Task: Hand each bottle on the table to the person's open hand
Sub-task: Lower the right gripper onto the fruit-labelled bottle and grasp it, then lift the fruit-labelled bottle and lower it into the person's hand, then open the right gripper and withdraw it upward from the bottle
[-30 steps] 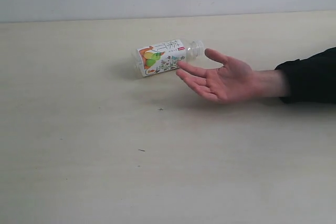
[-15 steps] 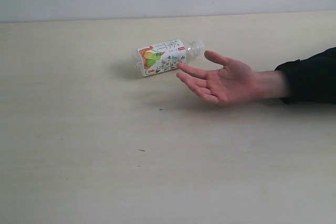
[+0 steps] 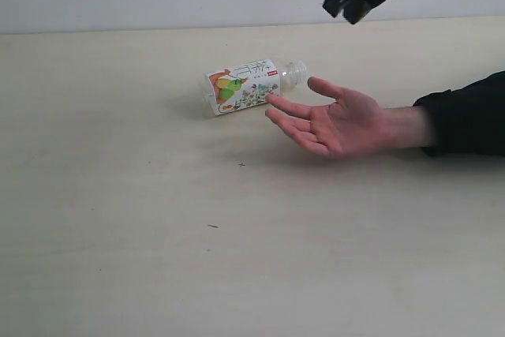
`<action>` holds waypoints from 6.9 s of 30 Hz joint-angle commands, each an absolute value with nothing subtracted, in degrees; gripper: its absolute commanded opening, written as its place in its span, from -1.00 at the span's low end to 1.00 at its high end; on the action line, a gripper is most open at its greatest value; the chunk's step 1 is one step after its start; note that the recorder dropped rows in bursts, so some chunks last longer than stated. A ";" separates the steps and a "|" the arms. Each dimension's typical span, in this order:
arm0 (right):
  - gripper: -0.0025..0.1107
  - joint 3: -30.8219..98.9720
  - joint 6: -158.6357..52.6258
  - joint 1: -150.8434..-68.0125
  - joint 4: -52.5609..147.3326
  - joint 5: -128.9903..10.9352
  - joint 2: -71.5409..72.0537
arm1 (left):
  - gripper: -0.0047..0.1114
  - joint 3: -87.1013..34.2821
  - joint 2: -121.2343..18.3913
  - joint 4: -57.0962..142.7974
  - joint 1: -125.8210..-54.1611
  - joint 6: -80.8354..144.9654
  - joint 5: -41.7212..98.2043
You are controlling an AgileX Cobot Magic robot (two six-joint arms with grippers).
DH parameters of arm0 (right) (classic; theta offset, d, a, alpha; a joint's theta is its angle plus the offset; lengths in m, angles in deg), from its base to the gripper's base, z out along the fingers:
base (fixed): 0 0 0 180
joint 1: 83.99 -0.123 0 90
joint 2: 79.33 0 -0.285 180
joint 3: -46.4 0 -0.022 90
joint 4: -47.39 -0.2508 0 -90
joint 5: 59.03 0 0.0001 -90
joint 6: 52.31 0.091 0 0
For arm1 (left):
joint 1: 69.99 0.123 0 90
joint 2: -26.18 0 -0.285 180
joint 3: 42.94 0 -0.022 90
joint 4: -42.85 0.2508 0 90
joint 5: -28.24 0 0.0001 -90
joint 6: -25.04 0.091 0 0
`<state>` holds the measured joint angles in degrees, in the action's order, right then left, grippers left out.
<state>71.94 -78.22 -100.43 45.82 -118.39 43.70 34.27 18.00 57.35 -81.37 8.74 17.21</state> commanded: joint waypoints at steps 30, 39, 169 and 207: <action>0.53 72.97 -136.31 -113.01 46.26 -99.75 57.07 | -0.92 34.28 18.39 57.33 -81.40 8.34 17.41; 0.53 72.97 -137.52 -113.31 45.98 -97.70 58.51 | -0.92 34.28 18.39 57.33 -81.40 8.34 17.41; -0.96 61.56 -33.81 -117.85 70.65 -128.99 43.82 | -0.92 34.28 18.39 57.33 -81.40 8.34 17.41; 0.50 61.29 -35.50 -117.98 73.93 -128.99 45.29 | -0.92 34.28 18.39 57.33 -81.40 8.34 17.41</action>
